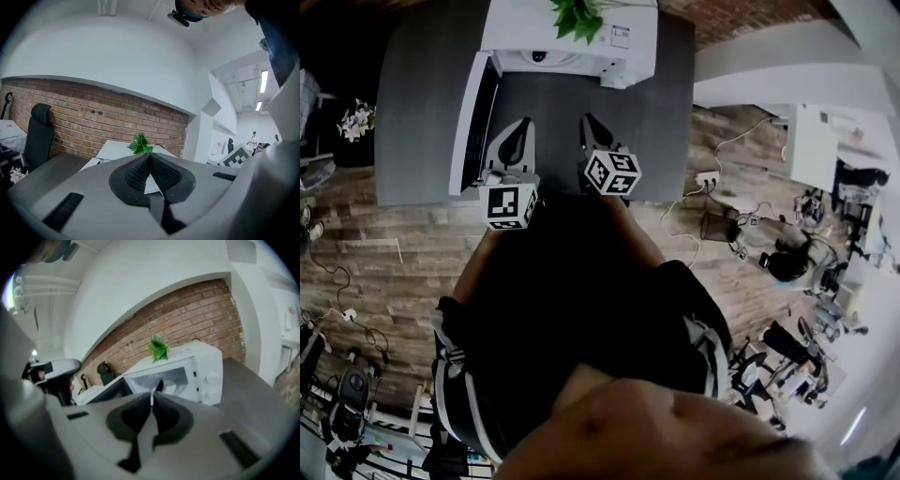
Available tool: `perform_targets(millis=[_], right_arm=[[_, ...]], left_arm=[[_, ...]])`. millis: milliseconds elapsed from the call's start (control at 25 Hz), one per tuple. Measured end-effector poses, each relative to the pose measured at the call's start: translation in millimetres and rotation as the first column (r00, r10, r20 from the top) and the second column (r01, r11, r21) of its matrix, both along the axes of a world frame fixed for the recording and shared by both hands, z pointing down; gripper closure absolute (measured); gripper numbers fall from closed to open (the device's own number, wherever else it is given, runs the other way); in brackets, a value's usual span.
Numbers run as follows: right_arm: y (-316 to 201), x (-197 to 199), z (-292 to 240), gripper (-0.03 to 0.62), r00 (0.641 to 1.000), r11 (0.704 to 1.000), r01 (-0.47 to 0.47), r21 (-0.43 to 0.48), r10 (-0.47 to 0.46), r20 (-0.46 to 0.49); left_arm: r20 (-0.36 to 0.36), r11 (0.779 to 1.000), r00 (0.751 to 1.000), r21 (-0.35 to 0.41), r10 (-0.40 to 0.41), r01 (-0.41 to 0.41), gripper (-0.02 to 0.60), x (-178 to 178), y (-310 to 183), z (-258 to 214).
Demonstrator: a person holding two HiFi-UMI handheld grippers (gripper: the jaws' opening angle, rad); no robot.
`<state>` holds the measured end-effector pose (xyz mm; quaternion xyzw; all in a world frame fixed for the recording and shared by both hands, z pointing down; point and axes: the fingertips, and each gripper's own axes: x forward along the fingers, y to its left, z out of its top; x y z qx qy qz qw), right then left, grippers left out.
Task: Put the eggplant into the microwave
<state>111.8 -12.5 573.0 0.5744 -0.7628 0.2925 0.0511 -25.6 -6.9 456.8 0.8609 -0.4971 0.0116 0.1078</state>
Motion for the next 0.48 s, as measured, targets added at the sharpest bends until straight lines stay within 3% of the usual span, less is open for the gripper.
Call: perform_targets(millis=[480], right_arm=[[24.3, -4.5, -45.4, 0.554, 0.999, 0.992, 0.016, 0.126, -0.020, 0.031]], left_arm=[[0.019, 1.000, 1.000, 0.002, -0.009, 0.009, 0.545, -0.7, -6.7, 3.8]])
